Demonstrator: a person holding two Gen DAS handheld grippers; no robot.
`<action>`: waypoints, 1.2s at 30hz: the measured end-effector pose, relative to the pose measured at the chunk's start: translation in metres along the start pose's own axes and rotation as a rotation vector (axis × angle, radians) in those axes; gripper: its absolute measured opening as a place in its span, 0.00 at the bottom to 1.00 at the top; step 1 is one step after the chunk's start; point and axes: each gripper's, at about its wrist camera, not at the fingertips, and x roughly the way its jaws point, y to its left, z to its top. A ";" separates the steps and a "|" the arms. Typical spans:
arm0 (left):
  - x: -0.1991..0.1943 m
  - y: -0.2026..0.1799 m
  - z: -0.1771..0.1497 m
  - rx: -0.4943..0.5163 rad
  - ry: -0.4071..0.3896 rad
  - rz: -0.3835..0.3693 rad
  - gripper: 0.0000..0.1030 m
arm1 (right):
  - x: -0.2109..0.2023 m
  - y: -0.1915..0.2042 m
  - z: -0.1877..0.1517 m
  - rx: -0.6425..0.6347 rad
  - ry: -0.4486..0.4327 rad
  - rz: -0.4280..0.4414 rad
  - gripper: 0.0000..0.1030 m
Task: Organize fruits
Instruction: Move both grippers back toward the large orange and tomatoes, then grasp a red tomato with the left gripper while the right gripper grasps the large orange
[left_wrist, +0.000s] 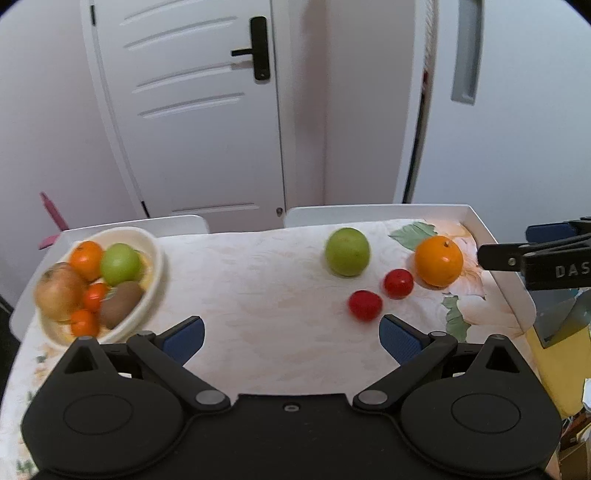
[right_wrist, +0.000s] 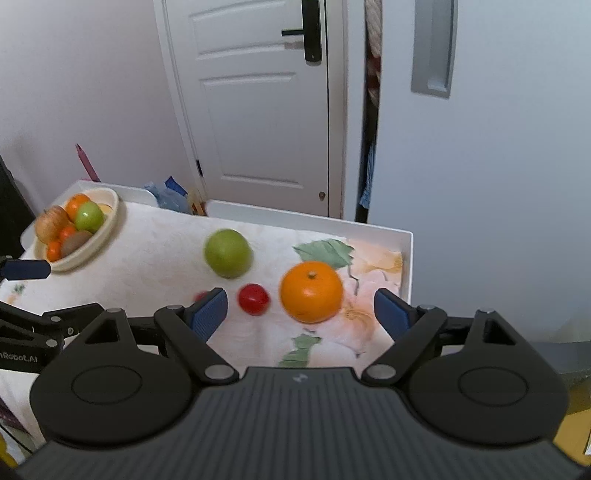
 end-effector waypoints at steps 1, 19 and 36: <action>0.007 -0.005 0.000 0.004 0.002 -0.002 0.99 | 0.006 -0.004 -0.001 -0.003 0.006 0.003 0.97; 0.093 -0.055 0.000 0.084 0.075 -0.042 0.73 | 0.086 -0.030 -0.008 -0.060 0.084 0.071 0.94; 0.105 -0.061 0.000 0.089 0.070 -0.066 0.37 | 0.107 -0.024 -0.005 -0.075 0.109 0.106 0.80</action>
